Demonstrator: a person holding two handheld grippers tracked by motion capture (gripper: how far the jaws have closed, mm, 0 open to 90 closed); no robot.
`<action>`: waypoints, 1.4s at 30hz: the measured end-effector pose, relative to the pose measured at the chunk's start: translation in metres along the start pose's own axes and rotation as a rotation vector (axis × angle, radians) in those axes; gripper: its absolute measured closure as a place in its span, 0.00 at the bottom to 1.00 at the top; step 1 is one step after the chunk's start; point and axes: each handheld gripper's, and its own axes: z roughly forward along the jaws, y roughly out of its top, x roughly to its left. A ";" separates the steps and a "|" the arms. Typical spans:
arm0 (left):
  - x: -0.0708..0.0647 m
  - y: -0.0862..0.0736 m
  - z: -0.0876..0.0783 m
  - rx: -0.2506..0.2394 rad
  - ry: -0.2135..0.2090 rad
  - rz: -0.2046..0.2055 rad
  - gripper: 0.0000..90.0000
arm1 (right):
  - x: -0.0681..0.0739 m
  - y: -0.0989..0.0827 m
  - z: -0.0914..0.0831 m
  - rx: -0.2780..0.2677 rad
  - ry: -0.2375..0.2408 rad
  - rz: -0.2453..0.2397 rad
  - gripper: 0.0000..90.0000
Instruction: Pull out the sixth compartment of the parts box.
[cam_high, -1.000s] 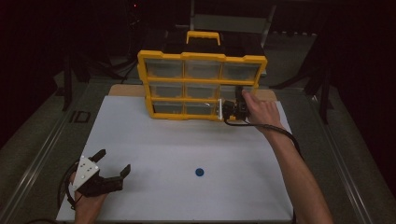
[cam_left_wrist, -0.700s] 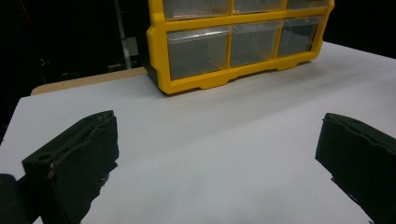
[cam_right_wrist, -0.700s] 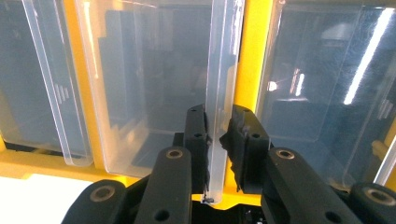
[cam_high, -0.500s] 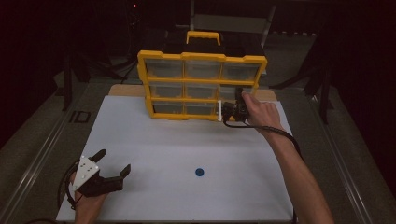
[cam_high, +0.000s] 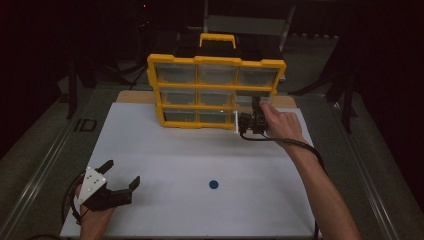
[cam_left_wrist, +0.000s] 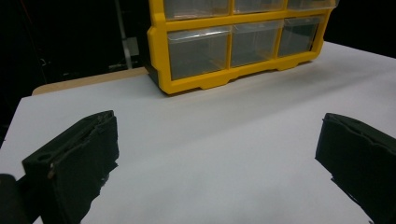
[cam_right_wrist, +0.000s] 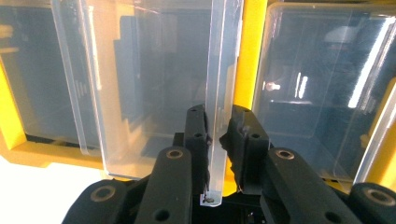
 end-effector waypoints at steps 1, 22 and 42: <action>0.000 0.000 0.000 0.000 0.000 0.000 0.00 | 0.000 0.000 -0.001 0.000 0.001 -0.002 0.87; 0.000 0.000 0.000 0.002 0.005 -0.001 0.00 | 0.003 -0.005 -0.023 -0.029 0.005 -0.004 0.87; 0.000 0.000 0.001 0.004 0.018 -0.004 0.00 | 0.007 -0.008 -0.039 -0.044 0.012 -0.008 0.86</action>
